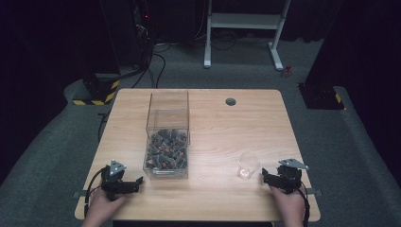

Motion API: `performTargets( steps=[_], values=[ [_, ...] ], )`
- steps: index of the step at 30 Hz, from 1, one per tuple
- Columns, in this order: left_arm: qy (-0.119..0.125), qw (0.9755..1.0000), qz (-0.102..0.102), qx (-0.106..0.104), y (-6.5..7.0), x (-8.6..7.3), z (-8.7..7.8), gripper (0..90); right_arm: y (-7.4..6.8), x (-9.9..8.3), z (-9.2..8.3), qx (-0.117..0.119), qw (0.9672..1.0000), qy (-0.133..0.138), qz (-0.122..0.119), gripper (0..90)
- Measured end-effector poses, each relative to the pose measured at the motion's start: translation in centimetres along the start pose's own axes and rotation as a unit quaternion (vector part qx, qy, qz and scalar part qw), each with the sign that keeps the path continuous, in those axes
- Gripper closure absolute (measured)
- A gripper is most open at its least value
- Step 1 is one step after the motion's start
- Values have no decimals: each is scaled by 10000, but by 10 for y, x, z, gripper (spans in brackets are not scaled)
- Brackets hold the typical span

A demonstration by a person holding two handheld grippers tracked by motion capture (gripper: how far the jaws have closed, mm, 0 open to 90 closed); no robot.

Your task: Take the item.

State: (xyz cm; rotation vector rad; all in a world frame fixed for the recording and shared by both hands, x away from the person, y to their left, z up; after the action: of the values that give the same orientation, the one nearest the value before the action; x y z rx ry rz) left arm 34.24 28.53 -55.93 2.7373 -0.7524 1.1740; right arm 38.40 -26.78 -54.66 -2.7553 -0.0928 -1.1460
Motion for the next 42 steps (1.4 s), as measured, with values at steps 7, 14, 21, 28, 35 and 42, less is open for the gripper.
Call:
performTargets(
  steps=[7,14,21,28,35,42],
  values=[
    [4,10000,-19,-4,0,0,0,6,-4,4,-8,82,9998,175,-16,127],
    [28,10000,-12,-19,-1,0,0,6,-9,4,-13,175,9996,211,-96,127],
    [18,10000,-13,-8,0,0,0,6,-16,13,-24,254,9985,404,-257,132],
    [20,10000,-15,-18,0,0,0,6,-17,20,-35,345,9974,568,-295,133],
    [13,10000,-14,-7,0,0,0,6,-21,25,-43,395,9966,642,-332,134],
    [4,10000,-8,-9,0,0,0,6,-27,29,-46,459,9957,687,-427,133]
  ],
)
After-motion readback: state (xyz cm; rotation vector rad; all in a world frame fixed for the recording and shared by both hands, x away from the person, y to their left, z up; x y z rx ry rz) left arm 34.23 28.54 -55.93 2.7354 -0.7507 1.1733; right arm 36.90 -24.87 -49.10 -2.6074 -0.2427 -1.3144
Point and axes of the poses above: each handheld gripper's, and its own axes: z roughly forward along the jaws, x roughly out of its top, y roughly to its right, the point moved 4 cm from there along z, roughly forward along the jaws, and after that the axes turned 10 degrees about z, right-handed, at the moved point
